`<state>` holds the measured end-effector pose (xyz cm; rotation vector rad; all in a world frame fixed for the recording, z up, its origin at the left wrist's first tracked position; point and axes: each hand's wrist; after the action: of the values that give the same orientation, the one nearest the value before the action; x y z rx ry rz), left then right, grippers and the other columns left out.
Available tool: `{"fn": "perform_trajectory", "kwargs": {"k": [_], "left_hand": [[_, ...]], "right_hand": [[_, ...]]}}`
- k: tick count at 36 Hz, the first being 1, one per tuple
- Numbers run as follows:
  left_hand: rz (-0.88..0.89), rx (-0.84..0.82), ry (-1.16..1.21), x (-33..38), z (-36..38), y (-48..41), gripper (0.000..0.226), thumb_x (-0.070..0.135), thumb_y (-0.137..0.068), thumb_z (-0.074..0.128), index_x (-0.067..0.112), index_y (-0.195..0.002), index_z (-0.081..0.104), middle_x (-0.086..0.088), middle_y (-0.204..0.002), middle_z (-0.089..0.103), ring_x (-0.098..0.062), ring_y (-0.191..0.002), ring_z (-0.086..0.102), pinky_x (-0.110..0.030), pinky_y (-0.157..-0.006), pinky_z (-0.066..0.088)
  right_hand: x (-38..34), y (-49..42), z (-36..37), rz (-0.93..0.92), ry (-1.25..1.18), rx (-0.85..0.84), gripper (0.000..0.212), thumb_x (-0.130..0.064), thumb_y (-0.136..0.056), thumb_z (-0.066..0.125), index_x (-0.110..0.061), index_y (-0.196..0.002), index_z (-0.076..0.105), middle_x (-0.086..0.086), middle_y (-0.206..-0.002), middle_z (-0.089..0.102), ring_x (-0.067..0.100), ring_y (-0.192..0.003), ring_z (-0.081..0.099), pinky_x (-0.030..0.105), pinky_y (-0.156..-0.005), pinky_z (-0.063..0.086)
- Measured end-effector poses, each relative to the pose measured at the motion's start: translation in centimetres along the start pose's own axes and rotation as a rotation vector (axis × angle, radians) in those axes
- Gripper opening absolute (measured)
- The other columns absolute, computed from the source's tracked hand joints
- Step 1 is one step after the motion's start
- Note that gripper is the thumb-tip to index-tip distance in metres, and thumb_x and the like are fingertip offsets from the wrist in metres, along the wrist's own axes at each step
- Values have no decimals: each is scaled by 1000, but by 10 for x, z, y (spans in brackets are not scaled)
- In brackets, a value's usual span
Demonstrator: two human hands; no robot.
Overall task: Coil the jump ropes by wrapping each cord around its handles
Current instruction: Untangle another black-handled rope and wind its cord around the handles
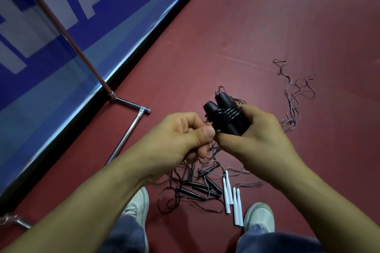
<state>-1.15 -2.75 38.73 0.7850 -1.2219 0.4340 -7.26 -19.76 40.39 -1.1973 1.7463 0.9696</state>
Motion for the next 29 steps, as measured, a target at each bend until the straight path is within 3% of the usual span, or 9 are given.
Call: {"fn": "perform_trajectory", "kwargs": {"k": [6, 9, 14, 16, 19, 22, 23, 25, 29], "left_hand": [[29, -74, 7, 0, -9, -2, 15, 15, -88, 68, 20, -76, 62, -11, -66, 62, -17, -55, 49, -25, -53, 42], [54, -111, -16, 2, -12, -3, 14, 10, -89, 68, 12, -81, 56, -9, -67, 63, -16, -60, 56, -23, -55, 45], [78, -133, -115, 5, -10, 0, 22, 17, -90, 67, -1, -91, 55, -9, -68, 61, -19, -62, 57, -25, -59, 49], [98, -105, -214, 7, -13, -1, 28, 18, -93, 69, -5, -103, 58, -14, -76, 62, -24, -68, 59, -34, -63, 53], [172, -85, -426, 9, -20, -2, 12, 11, -94, 65, 20, -97, 72, -14, -80, 67, -23, -68, 62, -42, -67, 54], [172, -150, -571, 9, -18, -1, 63, -9, -94, 57, 48, -71, 70, 15, -67, 66, -1, -62, 60, -18, -61, 49], [167, -167, -605, 10, -17, 0, 66, -14, -91, 56, 45, -65, 66, 25, -66, 64, 8, -63, 59, -8, -62, 43], [177, -173, -665, 10, -19, -1, 59, -16, -87, 57, 40, -67, 55, 30, -66, 60, 14, -65, 56, -4, -64, 39], [41, -353, -780, 7, -24, -1, 29, 0, -83, 58, 27, -74, 65, 11, -70, 65, 2, -66, 57, -22, -64, 47]], "right_hand": [[-6, 2, -10, 104, -243, -182, 24, 1, -83, 74, -12, -102, 67, -7, -53, 47, 6, -36, 36, 16, -36, 29], [-11, 6, -13, 111, -383, -320, 29, 2, -86, 73, -26, -78, 69, -6, -50, 43, 8, -35, 34, 17, -36, 29], [-8, 10, -14, 134, -470, -448, 19, -31, -74, 82, -26, -69, 64, 2, -50, 35, 12, -37, 29, 20, -39, 28], [-8, 11, -12, 124, -452, -483, 20, -36, -75, 79, -28, -65, 64, 5, -51, 33, 11, -37, 28, 21, -40, 28], [-7, 11, -16, 138, -443, -568, 20, -38, -76, 77, -27, -67, 63, 8, -51, 35, 12, -36, 29, 21, -39, 29], [-11, 13, -19, 126, -389, -683, 26, -33, -76, 79, -15, -76, 61, 7, -51, 38, 13, -33, 32, 20, -36, 31], [-13, 14, -18, 101, -350, -710, 24, -27, -79, 80, -13, -78, 61, 3, -51, 41, 13, -33, 34, 20, -36, 31], [-16, 17, -19, 45, -246, -744, 20, -14, -83, 78, -10, -78, 60, -3, -52, 45, 8, -35, 37, 18, -37, 32], [-13, 23, -10, -43, 65, -786, 30, -7, -79, 82, -2, -73, 53, 14, -58, 45, 15, -49, 42, 34, -45, 31]]}}
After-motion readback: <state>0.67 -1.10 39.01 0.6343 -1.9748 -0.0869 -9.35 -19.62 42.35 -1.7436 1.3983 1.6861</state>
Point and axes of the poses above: each hand's wrist, its own y-axis away from the middle knuckle, its own z-axis out of the palm, x = y × z
